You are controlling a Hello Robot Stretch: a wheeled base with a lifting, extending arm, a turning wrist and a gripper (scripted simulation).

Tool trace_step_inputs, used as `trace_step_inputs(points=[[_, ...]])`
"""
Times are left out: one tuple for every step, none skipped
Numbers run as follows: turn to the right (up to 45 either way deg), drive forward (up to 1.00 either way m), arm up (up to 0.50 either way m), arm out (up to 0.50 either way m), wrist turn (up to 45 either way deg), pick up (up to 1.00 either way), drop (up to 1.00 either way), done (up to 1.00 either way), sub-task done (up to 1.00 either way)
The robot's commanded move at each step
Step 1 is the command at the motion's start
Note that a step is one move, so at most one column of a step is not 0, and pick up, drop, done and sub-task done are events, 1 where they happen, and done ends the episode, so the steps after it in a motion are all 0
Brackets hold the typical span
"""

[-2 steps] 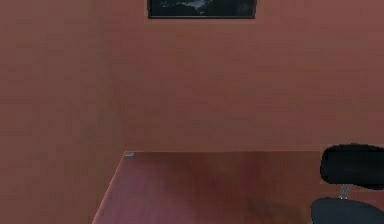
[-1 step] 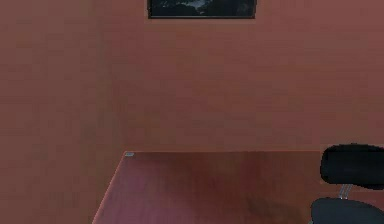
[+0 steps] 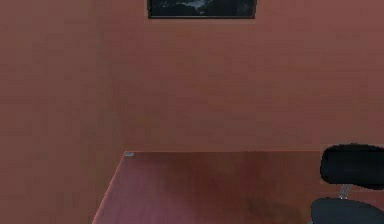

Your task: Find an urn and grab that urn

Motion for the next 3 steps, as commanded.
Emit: trace_step_inputs(points=[[0.0, 0.0, 0.0, 0.0, 45.0, 0.0, 0.0, 0.0, 0.0], [0.0, 0.0, 0.0, 0.0, 45.0, 0.0, 0.0, 0.0, 0.0], [0.0, 0.0, 0.0, 0.0, 45.0, 0.0, 0.0, 0.0, 0.0]])
